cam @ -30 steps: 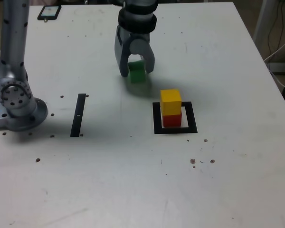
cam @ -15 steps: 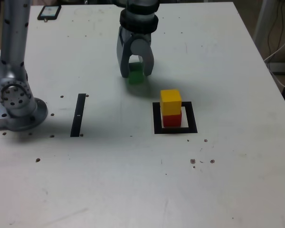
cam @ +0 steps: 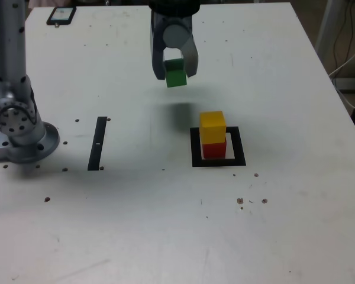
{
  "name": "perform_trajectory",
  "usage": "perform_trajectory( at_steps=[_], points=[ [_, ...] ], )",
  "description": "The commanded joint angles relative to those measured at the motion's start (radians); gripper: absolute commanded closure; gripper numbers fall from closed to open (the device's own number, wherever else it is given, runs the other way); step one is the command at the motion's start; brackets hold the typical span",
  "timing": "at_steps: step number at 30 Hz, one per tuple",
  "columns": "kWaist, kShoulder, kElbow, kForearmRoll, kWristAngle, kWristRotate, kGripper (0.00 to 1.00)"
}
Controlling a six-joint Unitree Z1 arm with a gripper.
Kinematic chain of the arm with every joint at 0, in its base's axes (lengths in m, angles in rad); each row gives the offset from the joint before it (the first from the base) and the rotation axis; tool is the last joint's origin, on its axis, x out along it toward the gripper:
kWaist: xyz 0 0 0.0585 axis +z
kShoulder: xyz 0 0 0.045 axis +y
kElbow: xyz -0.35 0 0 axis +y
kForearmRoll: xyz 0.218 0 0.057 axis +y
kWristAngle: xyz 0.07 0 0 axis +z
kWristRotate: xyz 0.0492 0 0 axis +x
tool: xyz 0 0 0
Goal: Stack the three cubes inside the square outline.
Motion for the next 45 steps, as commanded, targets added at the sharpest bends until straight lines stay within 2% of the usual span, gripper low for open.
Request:
perform_trajectory(
  at_steps=[1,11,20,27,45],
  points=[
    [-0.061,-0.038,-0.046,0.044,0.008,-0.029,0.80],
    [-0.296,-0.042,-0.144,0.167,0.018,-0.202,0.80],
    [-0.455,0.025,-0.247,0.213,0.017,-0.302,0.79],
    [-0.483,0.089,-0.312,0.224,-0.005,-0.309,0.79],
    [-0.469,0.139,-0.320,0.219,0.011,-0.285,0.76]
  ],
)
